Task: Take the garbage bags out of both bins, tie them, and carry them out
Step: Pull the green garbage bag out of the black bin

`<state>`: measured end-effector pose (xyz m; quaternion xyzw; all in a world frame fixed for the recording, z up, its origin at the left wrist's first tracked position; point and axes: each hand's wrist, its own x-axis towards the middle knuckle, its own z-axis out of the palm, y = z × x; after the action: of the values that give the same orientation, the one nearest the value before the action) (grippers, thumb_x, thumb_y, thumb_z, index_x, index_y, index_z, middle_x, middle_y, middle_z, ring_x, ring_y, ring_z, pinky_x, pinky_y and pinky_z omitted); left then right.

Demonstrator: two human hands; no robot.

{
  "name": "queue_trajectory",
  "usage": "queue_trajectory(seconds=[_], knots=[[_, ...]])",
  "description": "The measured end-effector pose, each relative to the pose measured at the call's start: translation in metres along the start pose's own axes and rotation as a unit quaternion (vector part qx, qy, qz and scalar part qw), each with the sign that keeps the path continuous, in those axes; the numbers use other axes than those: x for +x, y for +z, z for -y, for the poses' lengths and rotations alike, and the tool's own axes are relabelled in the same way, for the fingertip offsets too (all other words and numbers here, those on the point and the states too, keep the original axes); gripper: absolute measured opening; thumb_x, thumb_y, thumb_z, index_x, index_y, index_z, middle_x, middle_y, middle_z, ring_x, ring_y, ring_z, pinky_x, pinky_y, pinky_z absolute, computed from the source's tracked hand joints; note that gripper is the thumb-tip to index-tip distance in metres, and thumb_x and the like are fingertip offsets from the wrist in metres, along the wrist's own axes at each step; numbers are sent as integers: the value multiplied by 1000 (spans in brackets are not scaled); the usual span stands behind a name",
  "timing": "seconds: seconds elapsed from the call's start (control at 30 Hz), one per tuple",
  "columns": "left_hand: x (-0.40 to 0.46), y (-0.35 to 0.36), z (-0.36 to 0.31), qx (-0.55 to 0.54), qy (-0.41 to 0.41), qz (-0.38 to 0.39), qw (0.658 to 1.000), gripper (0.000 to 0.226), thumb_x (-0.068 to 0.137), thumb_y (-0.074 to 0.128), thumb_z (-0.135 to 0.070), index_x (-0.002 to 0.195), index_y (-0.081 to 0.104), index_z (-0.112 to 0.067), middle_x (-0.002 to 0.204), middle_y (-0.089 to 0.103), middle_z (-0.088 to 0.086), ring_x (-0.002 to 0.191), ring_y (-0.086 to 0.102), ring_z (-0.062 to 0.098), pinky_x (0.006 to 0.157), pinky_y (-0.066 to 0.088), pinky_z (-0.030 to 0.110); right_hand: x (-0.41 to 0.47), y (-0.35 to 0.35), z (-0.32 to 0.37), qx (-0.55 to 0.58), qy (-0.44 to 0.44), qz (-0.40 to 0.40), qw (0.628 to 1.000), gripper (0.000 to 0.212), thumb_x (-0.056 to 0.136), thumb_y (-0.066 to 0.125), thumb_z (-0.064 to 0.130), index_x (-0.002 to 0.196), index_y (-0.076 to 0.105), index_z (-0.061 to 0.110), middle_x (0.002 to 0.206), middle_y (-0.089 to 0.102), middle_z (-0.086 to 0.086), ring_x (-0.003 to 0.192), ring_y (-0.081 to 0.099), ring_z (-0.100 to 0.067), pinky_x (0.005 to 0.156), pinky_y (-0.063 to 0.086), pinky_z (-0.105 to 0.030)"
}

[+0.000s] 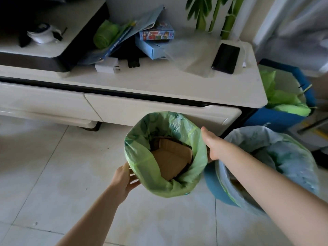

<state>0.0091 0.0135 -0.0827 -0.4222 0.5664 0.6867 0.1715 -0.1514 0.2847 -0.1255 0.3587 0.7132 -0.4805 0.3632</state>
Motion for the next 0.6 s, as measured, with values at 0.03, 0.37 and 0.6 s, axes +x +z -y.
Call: queue_trajectory(seconds=[0.03, 0.37, 0.6], knots=[[-3, -1, 1, -10, 1, 5, 1000, 33, 100, 34, -18, 95, 63, -3, 83, 64, 14, 76, 64, 29, 78, 56, 45, -2, -2, 0, -16, 7, -6, 1000, 90, 64, 21, 78, 129, 44, 20, 139, 44, -8, 137, 37, -37, 107, 29, -60], [-30, 0, -5, -5, 9, 5, 1000, 29, 95, 35, -3, 91, 63, 3, 76, 61, 15, 72, 63, 29, 76, 56, 43, -112, -3, 14, -166, -4, 25, 986, 22, 94, 38, 14, 95, 56, 2, 83, 64, -15, 71, 59, -28, 69, 53, -33], [-25, -13, -18, -86, -49, -52, 994, 10, 92, 49, -7, 90, 57, 0, 81, 59, 14, 67, 58, 22, 45, 53, 27, -127, -6, 18, -183, -31, 24, 982, 8, 90, 50, 1, 85, 55, 6, 76, 56, -11, 63, 55, -21, 53, 44, -27]])
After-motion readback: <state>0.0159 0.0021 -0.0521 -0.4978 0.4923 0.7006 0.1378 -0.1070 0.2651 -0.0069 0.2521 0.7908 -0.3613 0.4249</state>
